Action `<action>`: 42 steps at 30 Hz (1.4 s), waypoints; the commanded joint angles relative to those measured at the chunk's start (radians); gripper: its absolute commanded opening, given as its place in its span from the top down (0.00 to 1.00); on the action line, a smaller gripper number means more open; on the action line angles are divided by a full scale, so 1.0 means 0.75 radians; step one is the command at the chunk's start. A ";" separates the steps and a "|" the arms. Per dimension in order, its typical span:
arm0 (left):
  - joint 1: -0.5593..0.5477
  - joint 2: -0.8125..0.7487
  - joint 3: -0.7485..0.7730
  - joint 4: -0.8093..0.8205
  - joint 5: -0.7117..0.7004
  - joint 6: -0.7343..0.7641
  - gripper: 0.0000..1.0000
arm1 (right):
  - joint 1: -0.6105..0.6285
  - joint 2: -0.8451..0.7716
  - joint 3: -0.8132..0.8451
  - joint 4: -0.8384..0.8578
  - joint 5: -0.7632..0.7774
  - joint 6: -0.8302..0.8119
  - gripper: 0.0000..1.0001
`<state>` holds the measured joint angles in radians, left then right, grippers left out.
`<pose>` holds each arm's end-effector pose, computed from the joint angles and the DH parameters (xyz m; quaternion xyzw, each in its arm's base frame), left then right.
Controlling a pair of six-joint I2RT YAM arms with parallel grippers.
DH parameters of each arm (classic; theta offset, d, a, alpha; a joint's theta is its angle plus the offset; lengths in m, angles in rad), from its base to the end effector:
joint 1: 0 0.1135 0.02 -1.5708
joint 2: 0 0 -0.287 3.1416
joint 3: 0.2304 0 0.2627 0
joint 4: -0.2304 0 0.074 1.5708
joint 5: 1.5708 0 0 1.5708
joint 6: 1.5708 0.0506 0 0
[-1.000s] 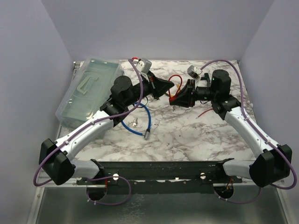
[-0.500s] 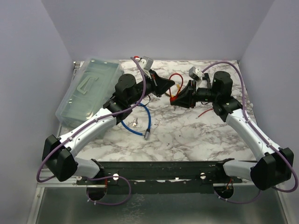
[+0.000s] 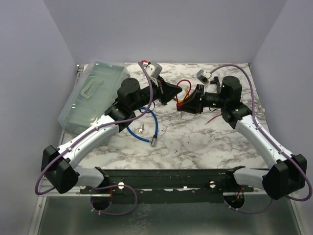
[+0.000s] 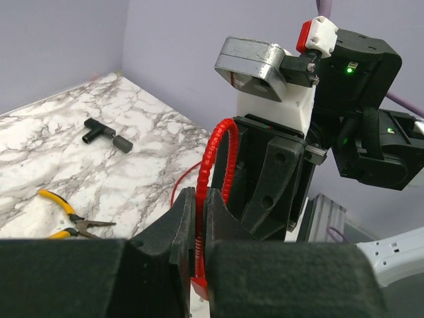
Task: Lock with the key
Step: Lock the lock.
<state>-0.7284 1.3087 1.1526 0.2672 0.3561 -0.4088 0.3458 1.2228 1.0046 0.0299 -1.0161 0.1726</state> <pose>0.2332 -0.2317 0.4237 0.2347 0.6268 -0.4945 0.5545 0.2523 0.1366 0.3677 -0.3672 0.6438 0.5050 0.4423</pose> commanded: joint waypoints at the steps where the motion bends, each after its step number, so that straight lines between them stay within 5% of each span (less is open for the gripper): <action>1: -0.037 0.038 0.066 -0.327 0.108 0.074 0.91 | 0.002 -0.044 0.013 0.256 0.159 0.111 1.00; 6: -0.032 0.024 0.193 -0.354 0.056 0.125 0.73 | -0.011 -0.068 -0.056 0.272 0.210 0.181 1.00; 11: -0.015 -0.014 0.250 -0.354 -0.016 0.159 0.38 | -0.011 -0.066 -0.084 0.293 0.237 0.254 1.00; 18: 0.047 -0.100 0.135 -0.264 -0.071 0.074 0.10 | -0.041 -0.030 -0.068 0.340 0.322 0.406 1.00; 23: 0.051 -0.144 -0.008 -0.207 -0.004 0.146 0.14 | -0.070 0.009 -0.035 0.409 0.367 0.592 1.00; 29: 0.046 -0.133 -0.104 -0.141 0.216 0.155 0.42 | -0.087 0.021 -0.047 0.579 0.376 0.835 1.00; 42: 0.041 0.006 -0.075 0.056 0.108 -0.039 0.56 | -0.087 0.052 -0.023 0.635 0.332 0.915 1.00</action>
<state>-0.6914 1.2739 1.0695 0.2306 0.4461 -0.3748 0.2859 1.2552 0.9482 0.4488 -0.7567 0.8238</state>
